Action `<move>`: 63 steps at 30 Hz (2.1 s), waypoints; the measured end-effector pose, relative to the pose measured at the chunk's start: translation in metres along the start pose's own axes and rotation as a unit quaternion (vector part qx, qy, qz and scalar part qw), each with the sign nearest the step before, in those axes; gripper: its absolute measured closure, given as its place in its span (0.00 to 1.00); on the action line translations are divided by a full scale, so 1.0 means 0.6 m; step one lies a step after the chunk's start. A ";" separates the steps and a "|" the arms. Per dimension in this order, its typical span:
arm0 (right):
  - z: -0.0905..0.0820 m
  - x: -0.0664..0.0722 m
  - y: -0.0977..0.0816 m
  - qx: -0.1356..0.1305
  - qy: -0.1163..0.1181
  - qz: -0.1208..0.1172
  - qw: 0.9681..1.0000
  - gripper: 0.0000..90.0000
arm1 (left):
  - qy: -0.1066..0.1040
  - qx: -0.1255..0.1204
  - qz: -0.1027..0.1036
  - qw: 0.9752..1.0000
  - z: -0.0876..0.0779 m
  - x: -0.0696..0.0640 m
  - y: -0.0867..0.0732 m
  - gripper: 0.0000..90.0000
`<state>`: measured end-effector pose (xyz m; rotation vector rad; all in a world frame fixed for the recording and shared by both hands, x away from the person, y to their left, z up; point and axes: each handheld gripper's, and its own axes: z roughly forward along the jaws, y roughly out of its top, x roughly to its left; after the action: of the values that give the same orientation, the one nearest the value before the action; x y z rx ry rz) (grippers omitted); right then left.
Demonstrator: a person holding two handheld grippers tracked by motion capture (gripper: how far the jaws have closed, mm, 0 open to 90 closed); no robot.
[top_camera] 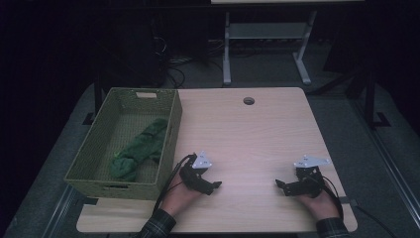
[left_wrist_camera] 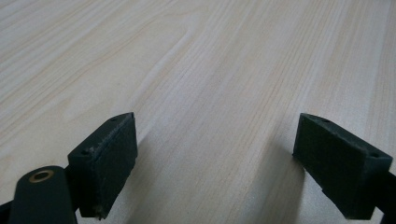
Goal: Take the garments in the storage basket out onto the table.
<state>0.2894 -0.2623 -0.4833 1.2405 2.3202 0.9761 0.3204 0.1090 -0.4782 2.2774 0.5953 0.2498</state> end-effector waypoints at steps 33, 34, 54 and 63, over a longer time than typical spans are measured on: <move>-0.001 0.001 -0.001 0.001 0.000 0.003 1.000 0.02 | -0.006 -0.008 -0.041 0.999 -0.029 0.005 0.017 0.16; -0.001 0.001 -0.001 0.001 0.000 0.003 1.000 0.02 | -0.012 -0.005 -0.043 0.999 -0.031 0.006 0.020 0.16; -0.001 0.001 -0.001 0.001 0.000 0.003 1.000 0.02 | -0.007 -0.011 -0.041 0.999 -0.065 0.005 0.053 0.16; -0.001 0.001 -0.001 0.001 0.000 0.003 1.000 0.02 | -0.008 -0.009 -0.031 0.999 -0.078 0.001 0.065 0.16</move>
<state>0.2885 -0.2620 -0.4833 1.2500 2.3191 0.9762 0.3178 0.1149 -0.4179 2.2373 0.6525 0.2046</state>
